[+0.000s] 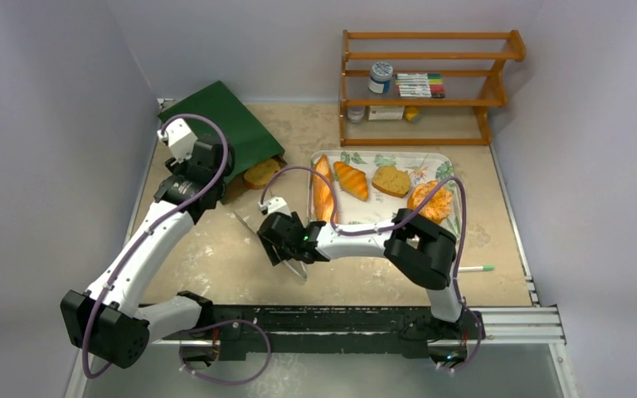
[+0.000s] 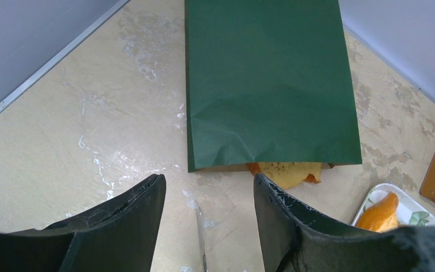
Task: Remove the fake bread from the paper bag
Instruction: Pick up the clamp at the center of the board.
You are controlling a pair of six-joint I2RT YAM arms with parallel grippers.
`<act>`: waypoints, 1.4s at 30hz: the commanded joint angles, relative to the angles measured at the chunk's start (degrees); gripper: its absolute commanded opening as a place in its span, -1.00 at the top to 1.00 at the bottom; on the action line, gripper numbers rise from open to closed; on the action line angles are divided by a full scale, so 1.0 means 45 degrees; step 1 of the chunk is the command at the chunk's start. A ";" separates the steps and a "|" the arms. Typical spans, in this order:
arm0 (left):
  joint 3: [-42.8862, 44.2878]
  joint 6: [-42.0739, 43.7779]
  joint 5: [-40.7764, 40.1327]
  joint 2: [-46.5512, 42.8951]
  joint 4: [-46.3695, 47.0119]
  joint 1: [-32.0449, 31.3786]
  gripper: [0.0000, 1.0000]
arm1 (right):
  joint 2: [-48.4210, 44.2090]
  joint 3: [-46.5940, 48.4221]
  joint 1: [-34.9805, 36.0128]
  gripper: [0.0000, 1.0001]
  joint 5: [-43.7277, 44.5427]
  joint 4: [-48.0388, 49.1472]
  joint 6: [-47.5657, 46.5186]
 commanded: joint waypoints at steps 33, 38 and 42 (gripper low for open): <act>-0.1133 -0.0896 0.0405 -0.0828 0.1808 0.0286 -0.17 | 0.2857 0.6376 -0.2006 -0.29 0.0317 -0.4502 0.0958; -0.1127 -0.0940 0.0405 -0.0826 0.1764 0.0293 -0.17 | 0.3216 0.6931 -0.2025 -0.30 0.0463 -0.4648 0.0641; -0.1171 -0.0967 0.0405 -0.0853 0.1724 0.0299 -0.17 | 0.3517 0.7399 -0.2074 -0.33 0.0475 -0.4688 0.0449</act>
